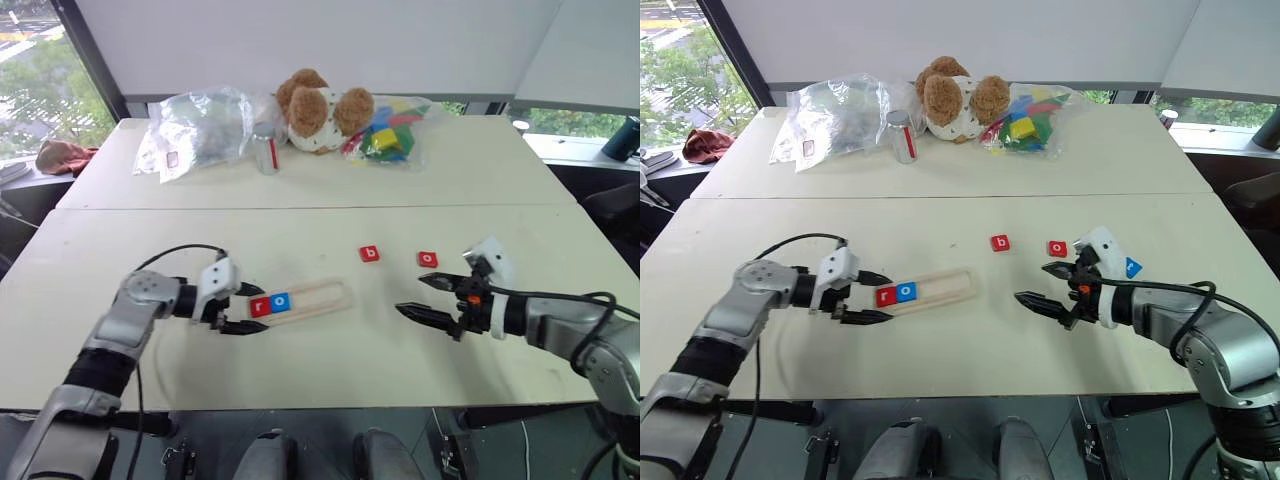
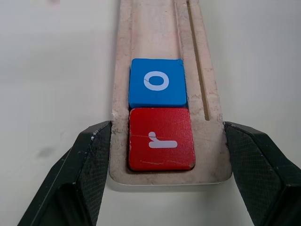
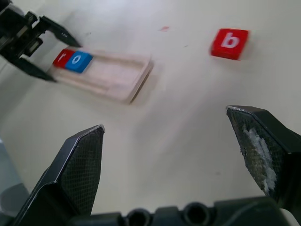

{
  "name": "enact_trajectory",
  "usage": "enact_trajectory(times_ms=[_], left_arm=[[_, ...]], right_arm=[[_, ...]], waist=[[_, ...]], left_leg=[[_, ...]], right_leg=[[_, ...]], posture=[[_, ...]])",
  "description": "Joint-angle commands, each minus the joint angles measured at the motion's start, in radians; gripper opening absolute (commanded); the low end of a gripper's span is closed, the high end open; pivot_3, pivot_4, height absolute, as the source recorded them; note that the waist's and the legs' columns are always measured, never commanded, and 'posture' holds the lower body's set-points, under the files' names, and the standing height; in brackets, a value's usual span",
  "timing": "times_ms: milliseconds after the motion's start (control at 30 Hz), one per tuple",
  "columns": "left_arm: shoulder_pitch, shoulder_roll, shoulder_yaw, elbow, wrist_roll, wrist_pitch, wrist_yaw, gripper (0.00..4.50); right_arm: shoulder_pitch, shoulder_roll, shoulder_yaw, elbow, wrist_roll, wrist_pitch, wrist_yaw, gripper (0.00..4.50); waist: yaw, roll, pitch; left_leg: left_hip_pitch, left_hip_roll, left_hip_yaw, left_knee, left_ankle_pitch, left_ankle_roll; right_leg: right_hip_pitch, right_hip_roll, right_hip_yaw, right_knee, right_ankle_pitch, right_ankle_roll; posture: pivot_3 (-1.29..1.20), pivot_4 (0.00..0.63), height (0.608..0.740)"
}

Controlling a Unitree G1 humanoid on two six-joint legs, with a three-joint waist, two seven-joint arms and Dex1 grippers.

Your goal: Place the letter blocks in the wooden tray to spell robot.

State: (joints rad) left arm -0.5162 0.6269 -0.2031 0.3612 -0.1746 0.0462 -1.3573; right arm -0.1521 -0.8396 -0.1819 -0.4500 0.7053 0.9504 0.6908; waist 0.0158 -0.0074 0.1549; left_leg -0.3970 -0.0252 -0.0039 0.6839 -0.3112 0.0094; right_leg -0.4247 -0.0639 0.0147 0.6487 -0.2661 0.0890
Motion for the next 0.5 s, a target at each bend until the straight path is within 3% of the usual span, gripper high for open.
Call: enact_trajectory(times_ms=[33,300,367,400,500], left_arm=[[-0.064,-0.048,-0.039,0.058,0.032,-0.063,-0.020,3.09],[-0.171,-0.140,-0.099,0.251,0.100,-0.164,-0.060,3.09],[-0.181,-0.144,-0.099,0.275,0.105,-0.178,-0.070,4.11],[-0.183,-0.147,-0.097,0.281,0.102,-0.175,-0.074,4.40],[-0.182,-0.152,-0.087,0.277,0.094,-0.166,-0.075,4.46]], right_arm=[[0.021,-0.013,-0.056,-0.026,-0.008,-0.010,-0.014,4.50],[0.053,0.010,-0.069,-0.066,-0.017,-0.006,-0.081,4.50],[0.046,0.019,-0.064,-0.062,-0.032,-0.014,-0.103,4.50],[0.042,0.024,-0.058,-0.060,-0.040,-0.018,-0.113,4.50],[0.034,0.036,-0.043,-0.058,-0.059,-0.022,-0.133,4.50]], waist=[[-0.003,0.000,0.000],[-0.005,0.000,0.000],[-0.005,0.000,0.000],[-0.004,0.000,0.000],[-0.003,0.000,0.000]], left_leg=[[0.000,0.000,0.000,0.000,0.000,0.000],[0.001,0.001,0.001,0.000,0.000,0.000],[0.002,0.000,0.001,0.001,0.000,0.000],[0.003,0.000,0.001,0.001,0.000,0.000],[0.004,0.000,0.001,0.001,0.000,0.000]], right_leg=[[0.000,0.000,0.000,0.000,0.000,0.000],[0.000,0.003,0.000,0.001,0.000,0.000],[0.002,0.003,0.000,0.001,0.000,0.000],[0.003,0.003,0.000,0.001,0.000,0.000],[0.004,0.003,0.000,0.001,0.000,0.000]], posture=[[0.00,0.150,0.740],[0.00,0.150,0.740],[0.00,0.150,0.740],[0.00,0.150,0.740],[0.00,0.150,0.740]])
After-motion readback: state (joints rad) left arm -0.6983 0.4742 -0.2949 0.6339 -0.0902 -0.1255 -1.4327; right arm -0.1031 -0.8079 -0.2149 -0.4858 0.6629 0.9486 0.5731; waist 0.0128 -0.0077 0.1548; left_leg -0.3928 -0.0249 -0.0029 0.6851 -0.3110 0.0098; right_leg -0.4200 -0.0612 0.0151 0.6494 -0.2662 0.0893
